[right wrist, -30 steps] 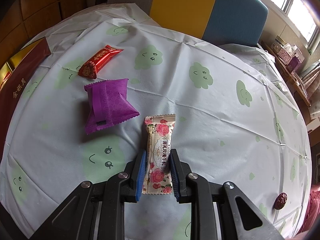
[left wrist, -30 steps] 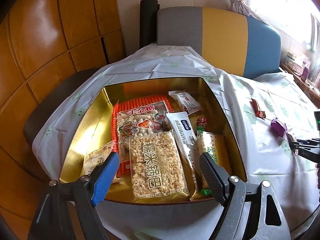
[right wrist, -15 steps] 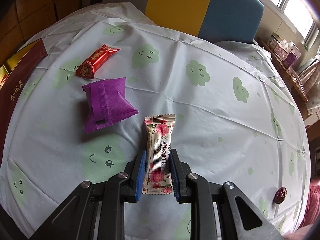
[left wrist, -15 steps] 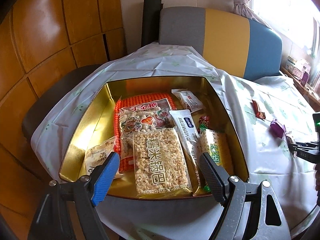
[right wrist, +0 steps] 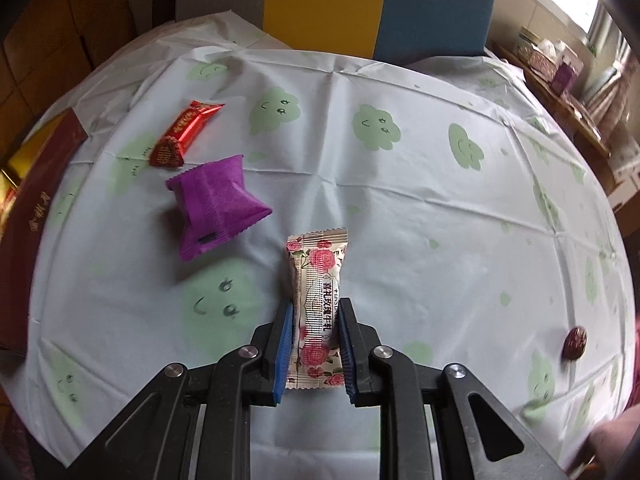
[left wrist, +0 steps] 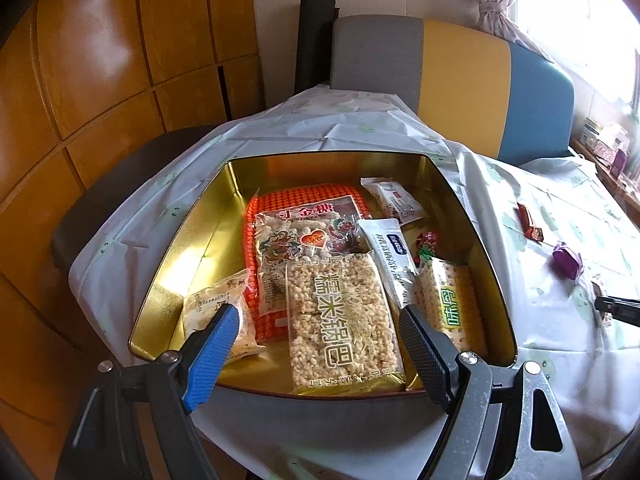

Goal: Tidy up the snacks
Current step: 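Carry the pink-flowered bar into the gold tray and open the right gripper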

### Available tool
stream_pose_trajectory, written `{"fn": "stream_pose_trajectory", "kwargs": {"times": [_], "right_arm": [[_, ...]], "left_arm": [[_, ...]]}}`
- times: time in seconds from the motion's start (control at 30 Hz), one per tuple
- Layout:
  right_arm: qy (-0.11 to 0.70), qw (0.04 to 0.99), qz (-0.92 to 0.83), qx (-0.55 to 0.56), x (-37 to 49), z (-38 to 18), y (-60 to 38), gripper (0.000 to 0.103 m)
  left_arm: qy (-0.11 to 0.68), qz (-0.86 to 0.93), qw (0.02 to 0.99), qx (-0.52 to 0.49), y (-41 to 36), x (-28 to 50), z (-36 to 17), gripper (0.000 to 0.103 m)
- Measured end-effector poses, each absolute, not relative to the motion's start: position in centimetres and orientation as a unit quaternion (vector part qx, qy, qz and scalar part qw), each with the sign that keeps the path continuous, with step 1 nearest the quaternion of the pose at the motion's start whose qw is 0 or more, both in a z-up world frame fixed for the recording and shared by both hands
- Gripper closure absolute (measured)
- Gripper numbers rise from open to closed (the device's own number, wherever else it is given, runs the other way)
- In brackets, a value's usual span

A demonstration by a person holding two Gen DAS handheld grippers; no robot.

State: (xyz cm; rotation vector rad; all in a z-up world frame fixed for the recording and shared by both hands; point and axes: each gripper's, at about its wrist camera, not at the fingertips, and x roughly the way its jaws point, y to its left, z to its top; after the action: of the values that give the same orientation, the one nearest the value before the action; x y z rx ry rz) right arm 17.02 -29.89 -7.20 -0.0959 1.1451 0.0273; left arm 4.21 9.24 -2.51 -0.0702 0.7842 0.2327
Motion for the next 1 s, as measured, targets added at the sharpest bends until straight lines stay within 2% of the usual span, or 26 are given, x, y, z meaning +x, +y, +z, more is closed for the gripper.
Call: {"fn": "stream_pose_trajectory", "kwargs": {"times": [0.17,0.47,1.0], "right_arm": [[0.523,0.851,0.039,-0.022,15.7,-5.3,-29.1,0.082],[0.483,0.865,0.132,-0.034,14.4,-1.4,-22.9,0.082],[0.480,0.830,0.271,-0.082,11.7,-0.5,-11.2,0.082]], "left_arm": [[0.376,0.115,0.919,-0.040,9.5,4.1,-2.4,0.017],[0.371,0.120,0.920,-0.047,10.0,4.0,-2.2,0.017],[0.369,0.137,0.917,-0.057,11.4,4.0,-2.3,0.017]]}}
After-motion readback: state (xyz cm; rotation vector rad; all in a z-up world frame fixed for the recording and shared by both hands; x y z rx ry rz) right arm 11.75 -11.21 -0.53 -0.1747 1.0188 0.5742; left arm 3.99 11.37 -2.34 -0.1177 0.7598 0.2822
